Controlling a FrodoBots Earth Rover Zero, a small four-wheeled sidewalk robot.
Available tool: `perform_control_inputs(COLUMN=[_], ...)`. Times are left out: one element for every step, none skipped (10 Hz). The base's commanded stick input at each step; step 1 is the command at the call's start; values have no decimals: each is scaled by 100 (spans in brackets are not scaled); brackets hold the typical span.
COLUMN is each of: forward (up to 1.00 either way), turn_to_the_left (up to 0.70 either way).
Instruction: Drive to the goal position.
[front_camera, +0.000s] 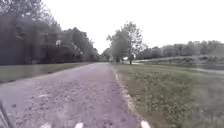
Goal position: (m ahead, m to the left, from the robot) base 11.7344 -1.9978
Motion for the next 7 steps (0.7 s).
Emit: perform_control_inputs(forward=[70,70,70,70,70,70,70], turn_to_the_left=[0,0,0,0,0,0,0])
